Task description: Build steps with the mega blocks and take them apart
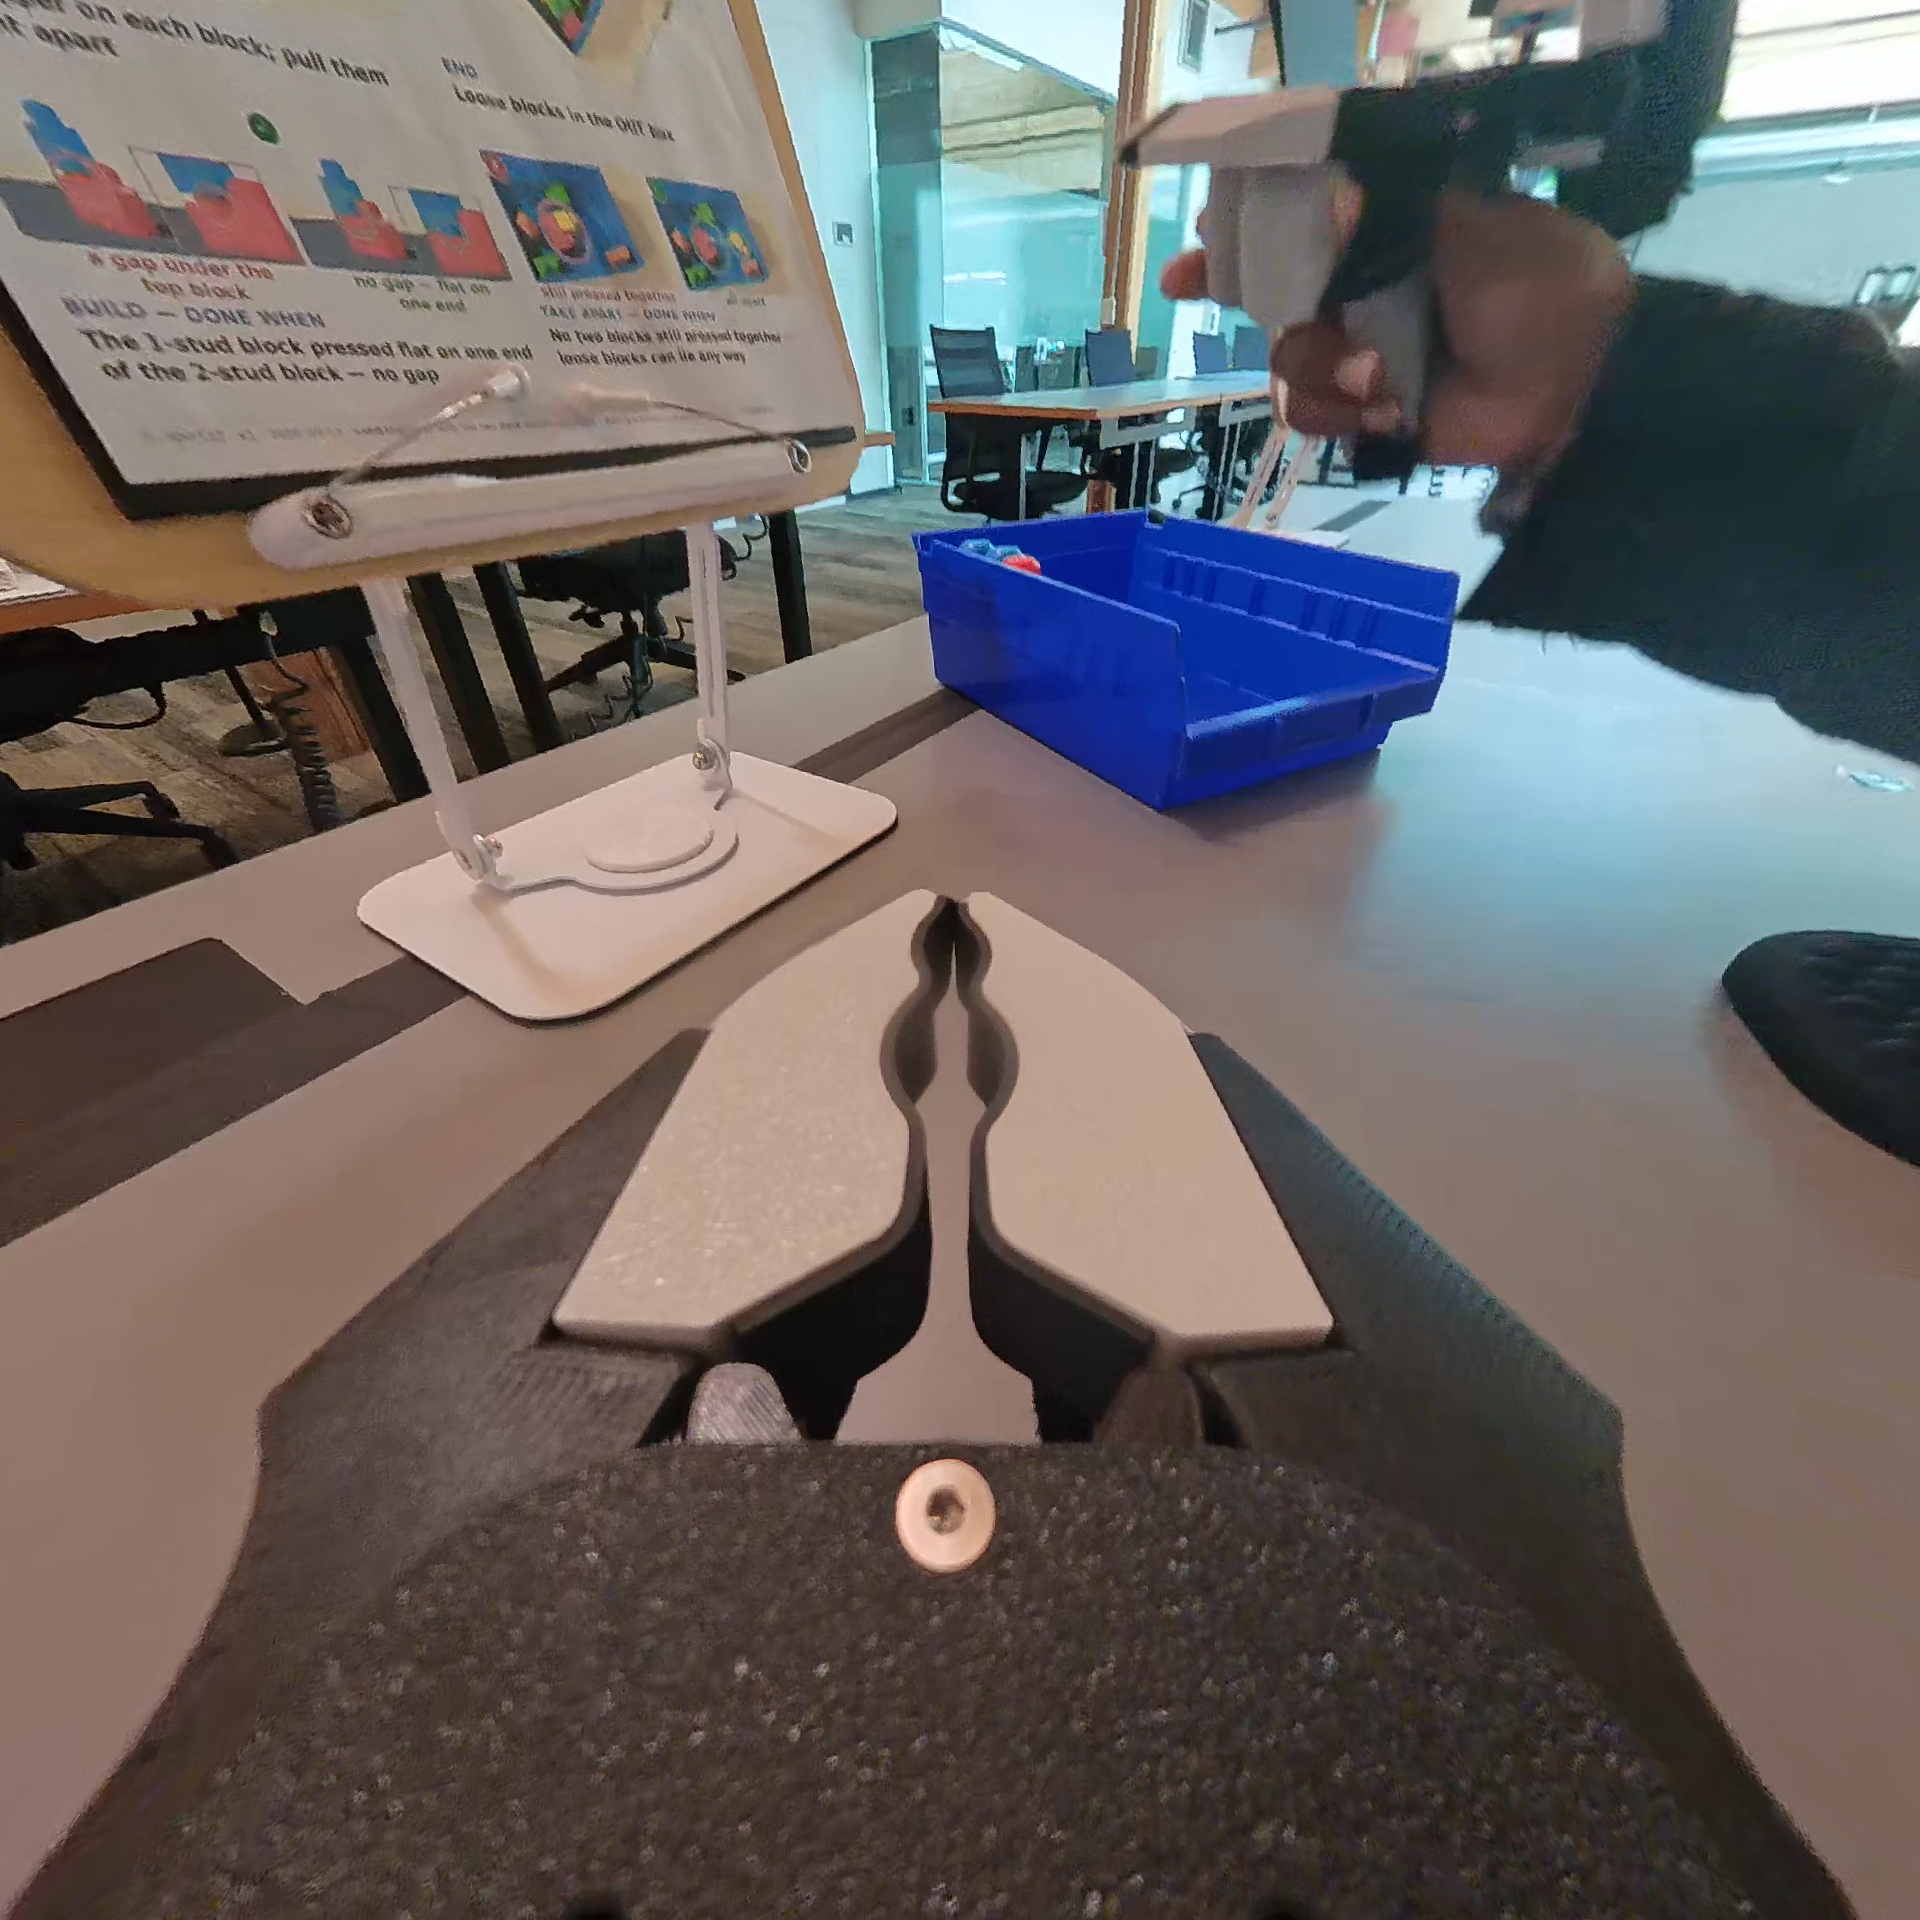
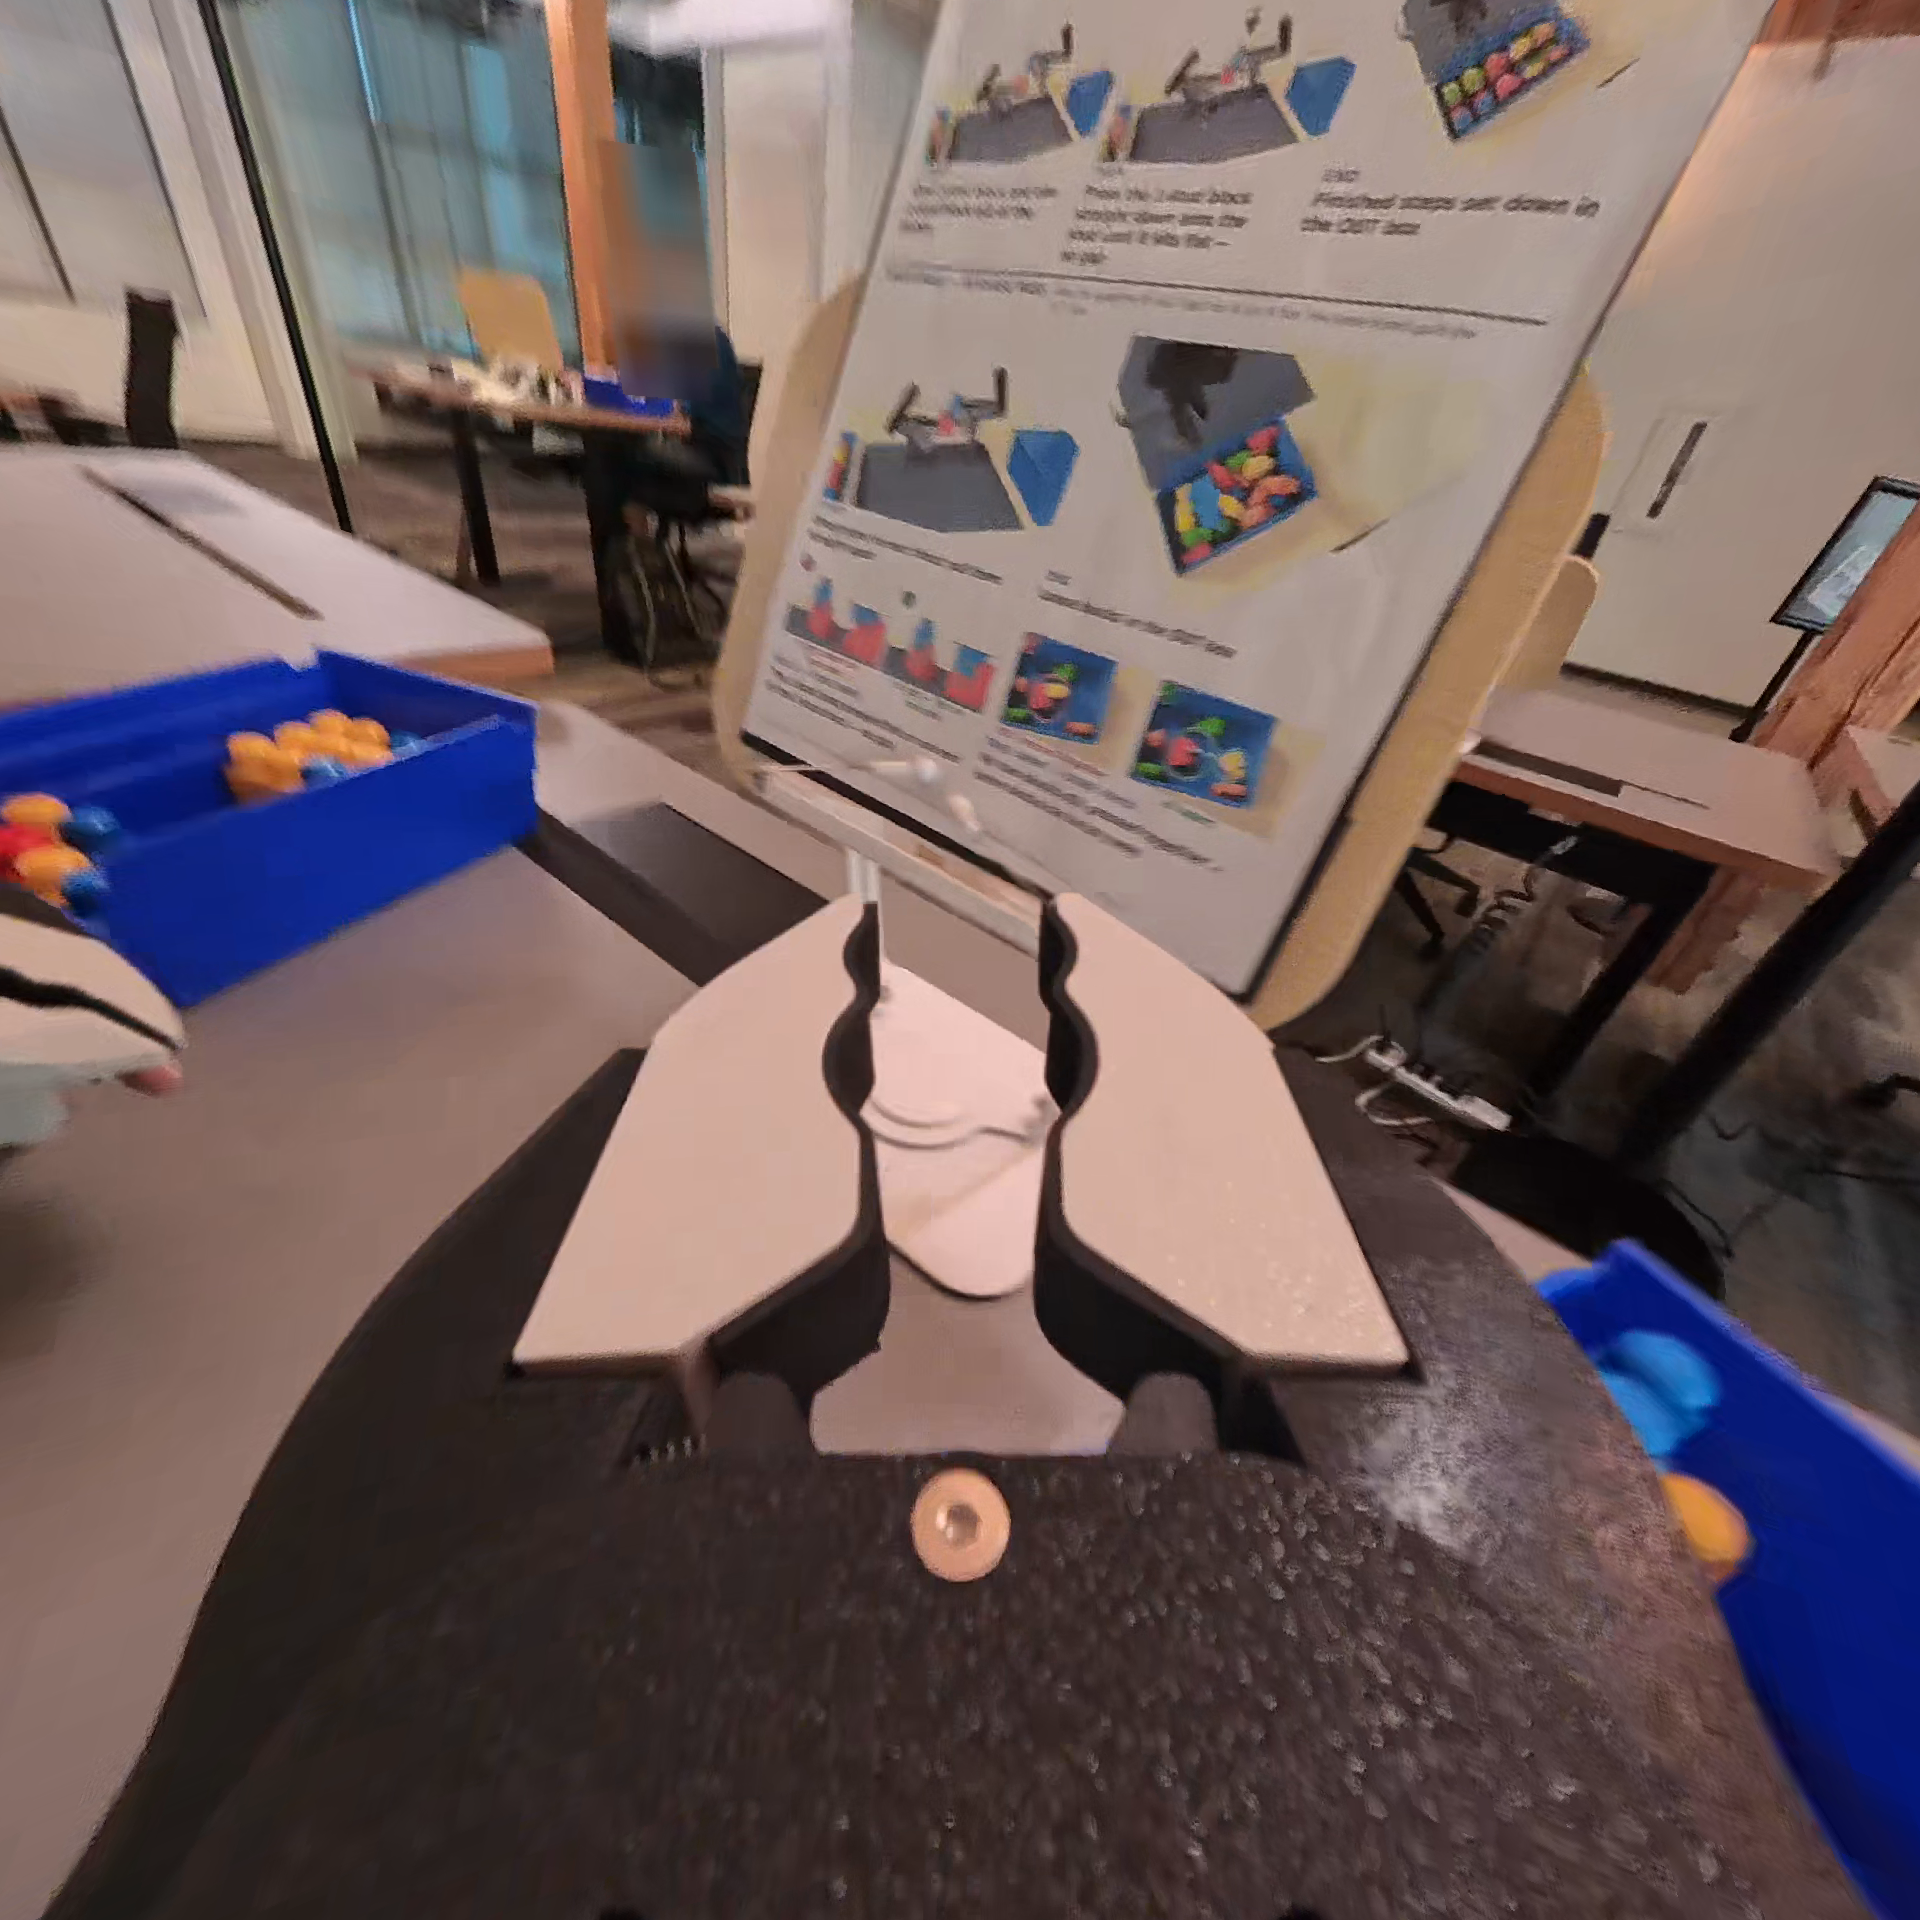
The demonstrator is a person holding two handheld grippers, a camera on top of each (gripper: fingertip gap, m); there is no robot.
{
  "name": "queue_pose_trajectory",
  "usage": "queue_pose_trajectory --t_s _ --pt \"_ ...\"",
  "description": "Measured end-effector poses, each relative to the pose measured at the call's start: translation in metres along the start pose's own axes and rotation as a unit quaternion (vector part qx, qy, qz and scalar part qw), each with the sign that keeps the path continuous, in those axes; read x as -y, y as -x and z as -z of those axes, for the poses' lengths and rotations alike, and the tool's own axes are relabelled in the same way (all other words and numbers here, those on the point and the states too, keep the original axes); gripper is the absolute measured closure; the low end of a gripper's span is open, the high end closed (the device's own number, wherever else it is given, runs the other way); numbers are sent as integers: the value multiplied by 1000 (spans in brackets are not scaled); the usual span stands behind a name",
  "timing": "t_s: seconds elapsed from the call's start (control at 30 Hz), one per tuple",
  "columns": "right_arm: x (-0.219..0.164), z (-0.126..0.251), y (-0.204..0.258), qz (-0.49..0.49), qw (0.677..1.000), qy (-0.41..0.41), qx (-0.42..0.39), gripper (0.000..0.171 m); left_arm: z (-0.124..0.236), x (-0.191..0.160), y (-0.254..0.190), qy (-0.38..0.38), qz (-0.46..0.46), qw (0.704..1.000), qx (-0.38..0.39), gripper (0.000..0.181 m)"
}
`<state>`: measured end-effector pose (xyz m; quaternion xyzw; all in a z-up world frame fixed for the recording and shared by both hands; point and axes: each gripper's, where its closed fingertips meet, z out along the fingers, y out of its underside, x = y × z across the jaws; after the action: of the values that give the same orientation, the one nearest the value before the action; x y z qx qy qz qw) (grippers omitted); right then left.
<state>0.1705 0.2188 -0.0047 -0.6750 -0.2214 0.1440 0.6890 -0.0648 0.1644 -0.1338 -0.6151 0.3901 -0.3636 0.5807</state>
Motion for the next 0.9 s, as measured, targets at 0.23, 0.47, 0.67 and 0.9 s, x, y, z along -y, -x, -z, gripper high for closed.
queue_pose_trajectory --t_s 0.23,0.47,0.67,0.9 --pt "-28 14 75 -73 992 -75 -71 160 8 18 7 -28 -2 999 34 181" --pt "-95 0 98 -47 996 -28 -69 171 11 18 20 -30 -5 997 75 181" --pt "-96 0 100 -44 997 -28 -63 171 32 48 41 -38 -16 991 131 181" --pt "-104 -3 95 -44 996 -18 -72 171 111 94 138 18 -29 967 254 181"
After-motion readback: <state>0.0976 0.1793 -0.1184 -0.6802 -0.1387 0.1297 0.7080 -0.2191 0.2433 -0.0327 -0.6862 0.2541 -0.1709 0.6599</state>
